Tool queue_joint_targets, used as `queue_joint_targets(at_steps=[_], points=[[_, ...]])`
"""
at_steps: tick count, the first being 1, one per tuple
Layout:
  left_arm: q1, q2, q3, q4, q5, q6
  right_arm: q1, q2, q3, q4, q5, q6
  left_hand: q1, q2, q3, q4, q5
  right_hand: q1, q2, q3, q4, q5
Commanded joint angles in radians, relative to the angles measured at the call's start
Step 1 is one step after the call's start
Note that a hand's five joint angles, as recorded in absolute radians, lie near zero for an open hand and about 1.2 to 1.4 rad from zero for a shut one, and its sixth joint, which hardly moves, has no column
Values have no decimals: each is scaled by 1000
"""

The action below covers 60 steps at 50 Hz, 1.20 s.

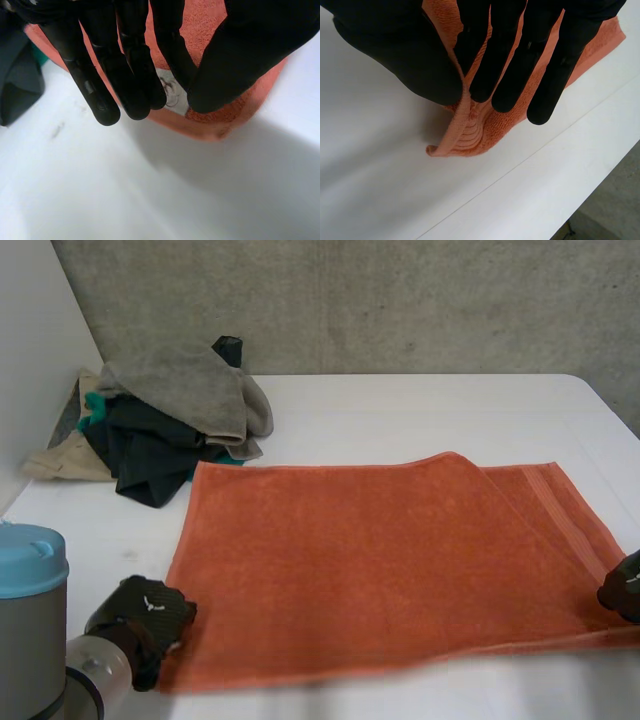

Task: Fold the laundry.

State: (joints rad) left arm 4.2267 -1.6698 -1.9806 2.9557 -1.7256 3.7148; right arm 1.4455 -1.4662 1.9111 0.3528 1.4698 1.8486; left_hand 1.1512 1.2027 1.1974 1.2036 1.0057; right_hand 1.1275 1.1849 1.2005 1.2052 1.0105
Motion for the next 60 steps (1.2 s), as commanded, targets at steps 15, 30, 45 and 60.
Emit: queue_joint_targets(at_steps=[15,30,45,60], points=[[-39,-289,367,270,-6,-9,81,193,-158,-428,-2,170,245,194,199,193,216,269,211,196,191,211],[-134,-71,166,115,18,-231,85,215,-141,-431,7,241,-712,-763,-758,-764,-741,269,211,196,191,211],[-177,-45,-87,269,106,-268,84,211,-121,-443,-2,285,-515,-566,-561,-567,-544,269,211,196,191,211],[-231,-105,-124,361,74,-202,84,204,-92,-449,-3,285,-533,-584,-579,-585,-562,269,211,196,191,211]])
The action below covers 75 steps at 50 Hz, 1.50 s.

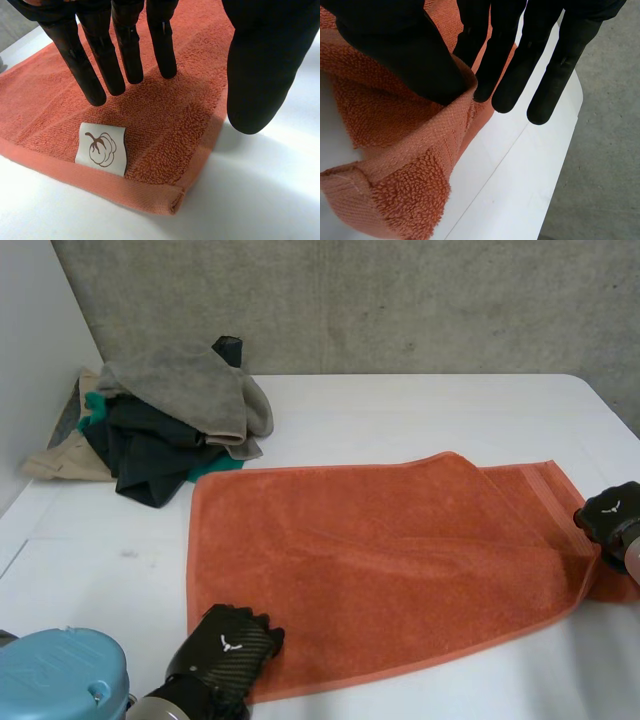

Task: Fold the laundry.

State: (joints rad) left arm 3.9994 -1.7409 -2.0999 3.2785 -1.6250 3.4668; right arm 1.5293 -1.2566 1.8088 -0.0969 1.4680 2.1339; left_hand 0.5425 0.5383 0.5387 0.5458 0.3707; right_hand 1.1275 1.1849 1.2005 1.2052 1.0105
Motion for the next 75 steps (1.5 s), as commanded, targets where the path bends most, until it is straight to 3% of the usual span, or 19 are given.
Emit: queue_joint_targets(at_steps=[1,6,32,39,45,51,55,61,65,68,71,75], points=[[-3,-42,-5,44,-36,54,0,-6,12,0,-1,0,76,80,80,73,73,269,211,196,191,211],[-5,-80,-5,85,-79,81,2,-7,23,0,-1,0,88,92,92,85,85,269,211,196,191,211],[17,-143,44,220,-82,95,3,-17,55,0,-3,-2,420,424,423,416,417,269,211,196,191,211],[20,-146,55,227,-82,95,3,-15,64,0,-3,-2,543,547,546,539,540,269,211,196,191,211],[29,-144,55,227,-84,95,3,-15,66,0,-3,-2,853,858,857,850,851,269,211,196,191,211],[41,-128,55,222,-107,97,3,-30,66,3,-3,-2,854,858,858,850,851,269,211,196,191,211],[47,-39,49,196,-141,106,-3,-89,72,25,5,-11,854,858,858,850,851,269,211,196,191,211],[72,141,5,-22,-145,192,-20,-236,110,209,-17,-95,854,858,858,850,851,269,211,196,191,211],[73,182,-26,-204,-147,212,-180,-291,156,438,-38,-312,854,858,858,850,851,269,211,196,191,211],[72,184,-42,-319,-144,209,-274,-296,164,505,-51,-379,854,858,858,850,851,269,211,196,191,211],[76,178,-19,-306,-136,199,-337,-291,164,482,-103,-362,854,858,858,850,851,269,211,196,191,211],[79,134,46,-188,-141,201,-318,-273,155,396,-190,-327,854,858,858,850,851,269,211,196,191,211]])
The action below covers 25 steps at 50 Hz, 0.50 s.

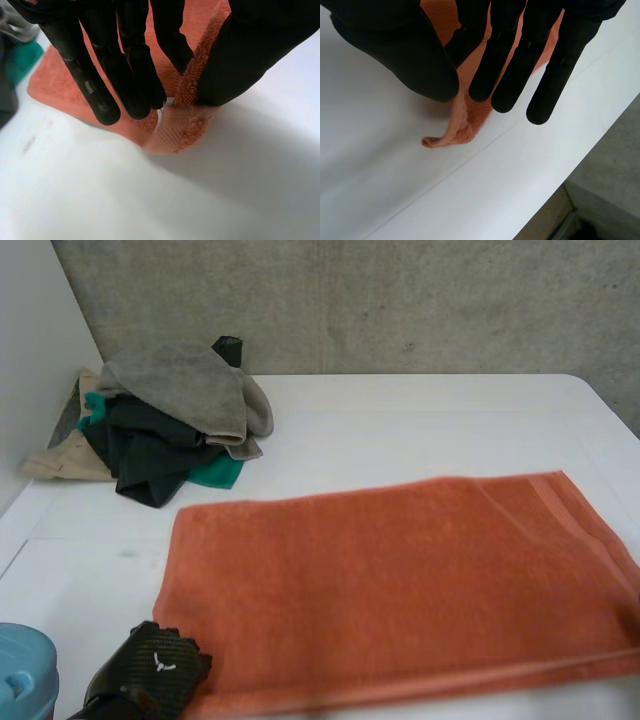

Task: Fold the laundry.

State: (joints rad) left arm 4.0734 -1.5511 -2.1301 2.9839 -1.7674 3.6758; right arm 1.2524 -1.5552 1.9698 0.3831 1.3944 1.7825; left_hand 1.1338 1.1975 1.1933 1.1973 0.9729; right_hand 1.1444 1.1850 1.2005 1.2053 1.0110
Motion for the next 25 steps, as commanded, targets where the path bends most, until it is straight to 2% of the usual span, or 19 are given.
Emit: queue_joint_targets(at_steps=[1,5,10,13,18,25], points=[[5,-75,91,130,2,-7,-33,32,-9,-107,-123,35,262,199,203,199,249,252,211,196,191,211],[25,-173,185,227,-9,3,25,90,-57,-223,-114,121,262,199,203,199,249,252,211,196,191,211],[64,-293,277,286,-10,7,156,205,-143,-344,-57,202,262,199,203,199,249,252,211,196,191,211],[79,-354,326,314,-9,6,182,243,-180,-417,-37,216,262,199,203,199,249,252,211,196,191,211],[84,-421,394,380,-10,6,238,385,-276,-619,-15,221,262,199,203,199,249,252,211,196,191,211],[82,-541,506,464,-84,9,314,568,-417,-780,-17,218,262,199,203,199,249,252,211,196,191,211]])
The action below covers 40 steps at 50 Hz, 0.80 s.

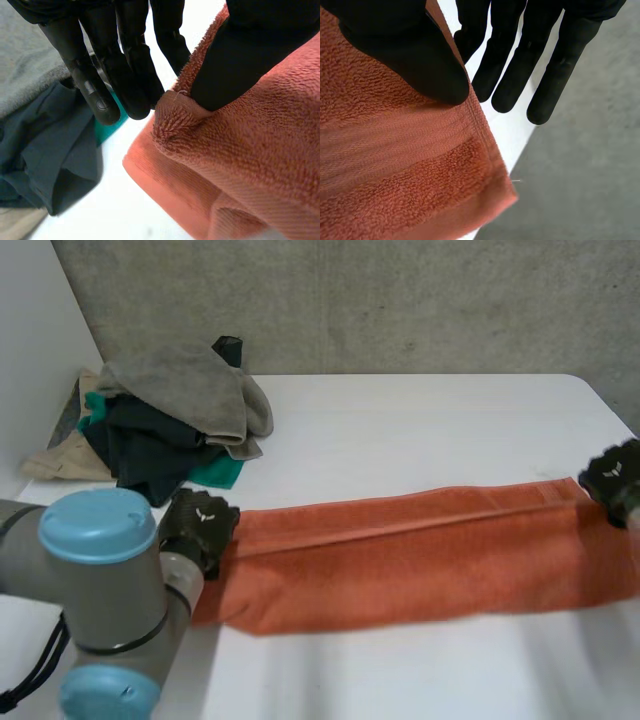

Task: Fold the laundry.

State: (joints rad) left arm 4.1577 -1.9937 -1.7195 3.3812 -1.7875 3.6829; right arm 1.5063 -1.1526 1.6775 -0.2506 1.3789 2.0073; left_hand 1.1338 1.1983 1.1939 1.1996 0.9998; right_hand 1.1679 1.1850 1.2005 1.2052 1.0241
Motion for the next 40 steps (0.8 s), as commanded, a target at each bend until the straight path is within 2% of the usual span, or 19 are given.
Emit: queue_joint_targets(at_steps=[1,7,19,20,21,22,23,25,30,34,38,40], points=[[-2,-112,109,69,-76,2,64,185,-142,-154,-3,-6,262,198,202,197,222,228,211,196,191,198],[-5,-212,222,70,-145,16,110,326,-269,-194,-3,-4,262,198,202,197,222,228,211,196,191,198],[-8,-330,363,144,-150,146,130,403,-328,-320,-9,24,262,198,202,197,222,228,211,196,191,198],[-8,-338,366,150,-150,160,130,404,-328,-325,-8,33,262,198,202,197,222,142,125,110,105,111],[-10,-347,370,158,-145,183,130,404,-329,-328,-3,42,262,198,202,197,222,-109,-126,-141,-146,-139],[-10,-352,371,161,-144,193,130,406,-329,-328,0,51,100,36,40,34,60,-425,-442,-458,-462,-456],[-11,-353,371,164,-144,203,130,406,-329,-325,3,71,-213,-277,-273,-278,-253,-993,-1010,-1026,-1031,-1024],[-11,-350,370,173,-145,226,132,396,-328,-325,5,96,-943,-1007,-1003,-1008,-983,-993,-1010,-1026,-1031,-1024],[-14,-320,364,181,-148,227,123,320,-306,-303,6,203,-935,-999,-995,-1001,-976,-993,-1010,-1026,-1031,-1024],[-13,-240,336,170,-150,227,95,209,-268,-210,-3,293,-926,-991,-986,-992,-967,-993,-1010,-1026,-1031,-1024],[-5,-142,259,170,-142,226,42,78,-236,10,-35,363,-926,-991,-986,-992,-967,-993,-1010,-1026,-1031,-1024],[1,-90,209,170,-139,226,6,62,-220,81,-56,364,-926,-991,-986,-992,-967,-993,-1010,-1026,-1031,-1024]])
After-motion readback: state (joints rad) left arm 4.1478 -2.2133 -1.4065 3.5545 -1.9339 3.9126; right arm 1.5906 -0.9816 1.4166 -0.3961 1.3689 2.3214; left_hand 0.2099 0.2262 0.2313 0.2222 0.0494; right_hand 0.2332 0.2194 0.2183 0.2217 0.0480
